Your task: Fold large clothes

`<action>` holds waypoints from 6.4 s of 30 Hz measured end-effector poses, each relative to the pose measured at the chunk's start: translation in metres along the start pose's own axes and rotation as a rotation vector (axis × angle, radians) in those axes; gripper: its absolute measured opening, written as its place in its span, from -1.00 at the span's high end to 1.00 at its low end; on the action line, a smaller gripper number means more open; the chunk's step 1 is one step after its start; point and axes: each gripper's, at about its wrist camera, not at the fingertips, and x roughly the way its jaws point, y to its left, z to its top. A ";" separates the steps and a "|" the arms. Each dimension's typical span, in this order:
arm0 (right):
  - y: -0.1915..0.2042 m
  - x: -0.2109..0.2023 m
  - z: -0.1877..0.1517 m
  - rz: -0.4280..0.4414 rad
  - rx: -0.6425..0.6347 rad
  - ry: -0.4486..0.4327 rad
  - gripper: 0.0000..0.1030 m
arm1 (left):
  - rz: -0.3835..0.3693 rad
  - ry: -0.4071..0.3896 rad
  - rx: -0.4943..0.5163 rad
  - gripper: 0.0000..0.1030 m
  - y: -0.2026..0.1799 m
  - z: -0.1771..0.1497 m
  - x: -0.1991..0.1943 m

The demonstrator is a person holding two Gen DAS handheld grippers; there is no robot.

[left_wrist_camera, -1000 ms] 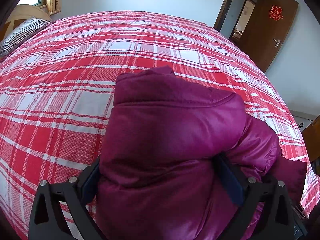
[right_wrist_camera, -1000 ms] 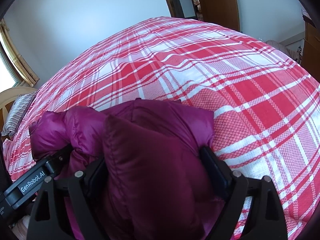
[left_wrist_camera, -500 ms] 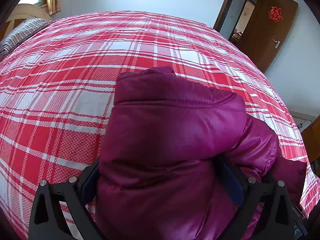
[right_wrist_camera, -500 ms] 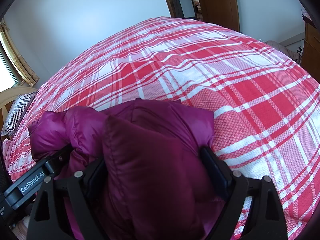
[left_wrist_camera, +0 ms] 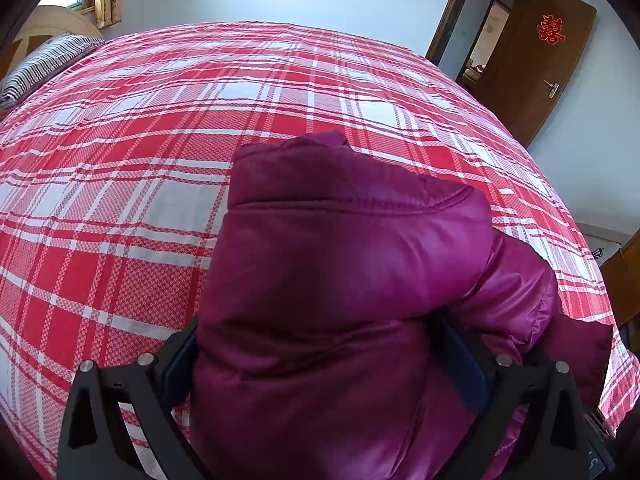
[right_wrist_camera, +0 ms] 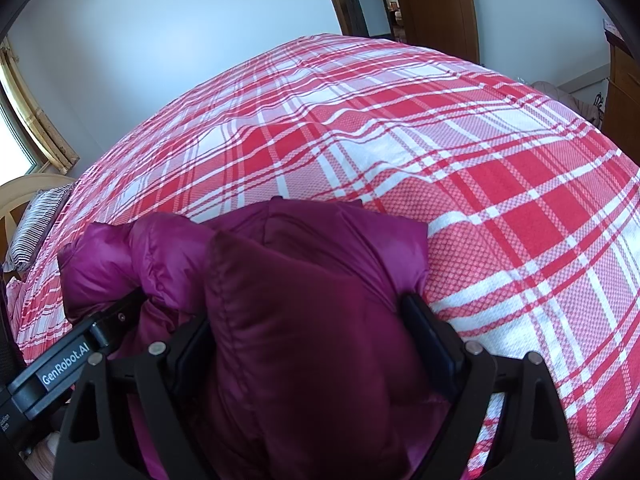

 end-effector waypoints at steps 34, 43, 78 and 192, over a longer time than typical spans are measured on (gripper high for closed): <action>-0.066 -0.021 0.003 0.465 0.003 0.135 -0.43 | -0.493 0.028 0.042 -0.87 0.047 -0.052 -0.053; -0.078 -0.010 -0.001 0.687 0.151 0.192 0.48 | -0.554 -0.026 0.072 0.17 0.039 -0.048 -0.074; 0.356 0.057 -0.097 0.979 -0.265 0.540 0.54 | -0.058 -0.230 -0.214 -0.14 0.389 -0.092 -0.196; 0.310 -0.193 -0.119 0.645 -0.513 -0.175 -1.00 | 0.282 -0.573 -0.039 -0.83 0.305 -0.114 -0.351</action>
